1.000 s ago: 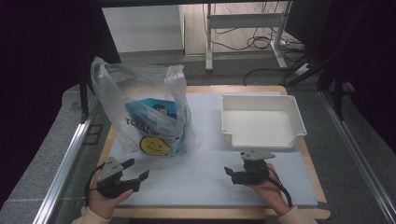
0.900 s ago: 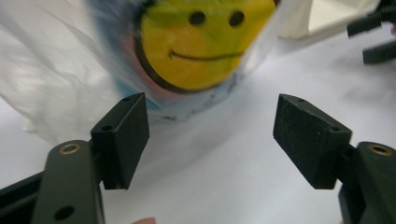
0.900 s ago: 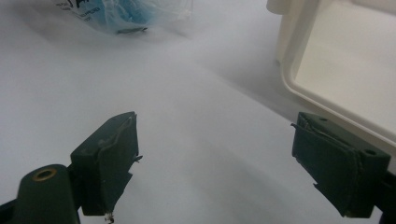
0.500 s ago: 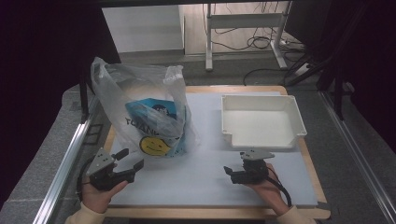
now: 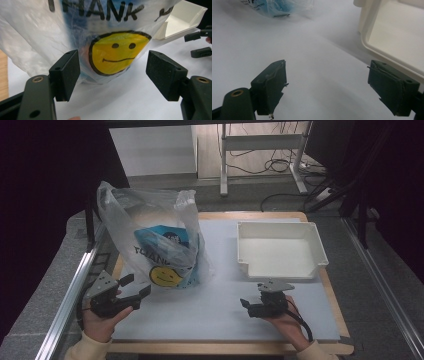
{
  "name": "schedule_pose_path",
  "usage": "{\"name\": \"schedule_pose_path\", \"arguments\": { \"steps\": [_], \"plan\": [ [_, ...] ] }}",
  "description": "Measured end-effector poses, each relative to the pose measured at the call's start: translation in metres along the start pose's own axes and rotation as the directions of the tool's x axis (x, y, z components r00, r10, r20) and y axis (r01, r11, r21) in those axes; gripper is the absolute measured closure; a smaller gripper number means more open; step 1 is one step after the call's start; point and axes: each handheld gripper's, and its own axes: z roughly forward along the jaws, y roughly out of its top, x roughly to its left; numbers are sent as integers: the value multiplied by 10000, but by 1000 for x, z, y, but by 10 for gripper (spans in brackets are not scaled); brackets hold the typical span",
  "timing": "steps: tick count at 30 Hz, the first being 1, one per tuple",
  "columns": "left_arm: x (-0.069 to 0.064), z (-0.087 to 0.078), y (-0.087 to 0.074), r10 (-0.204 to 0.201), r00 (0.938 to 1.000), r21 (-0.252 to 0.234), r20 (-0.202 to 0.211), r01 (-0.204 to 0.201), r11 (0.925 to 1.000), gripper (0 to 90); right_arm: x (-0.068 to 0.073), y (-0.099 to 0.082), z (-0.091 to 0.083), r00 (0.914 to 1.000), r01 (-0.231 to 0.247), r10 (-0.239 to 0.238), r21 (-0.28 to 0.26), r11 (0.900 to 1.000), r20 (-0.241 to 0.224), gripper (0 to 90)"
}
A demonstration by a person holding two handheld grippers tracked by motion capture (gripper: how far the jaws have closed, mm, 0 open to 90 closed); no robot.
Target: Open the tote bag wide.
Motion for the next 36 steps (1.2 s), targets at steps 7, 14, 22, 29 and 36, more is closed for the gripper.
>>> {"name": "schedule_pose_path", "arguments": {
  "steps": [7, 14, 22, 29, 36],
  "plan": [
    [7, -10, 7, -252, 9996, -233, 105, 255, 9994, 271, 1, 0, 1, 10000, 18, -18, 30, 10000, 40, 154],
    [13, -15, 16, -406, 9991, -340, 131, 410, 9986, 268, 0, -1, 1, 10000, 26, -26, 93, 10000, 54, 155],
    [24, -22, 31, -602, 9982, -522, 35, 603, 9968, 269, 1, -1, 2, 10000, 28, -29, 167, 9999, 61, 155],
    [36, -26, 44, -806, 9967, -680, -77, 799, 9945, 267, 0, -1, 0, 9999, -27, 25, 146, 9999, 122, 156],
    [39, -26, 55, -740, 9971, -798, -196, 722, 9942, 259, 0, -1, 1, 9999, -18, 15, 195, 9998, 116, 156]
  ]
}}
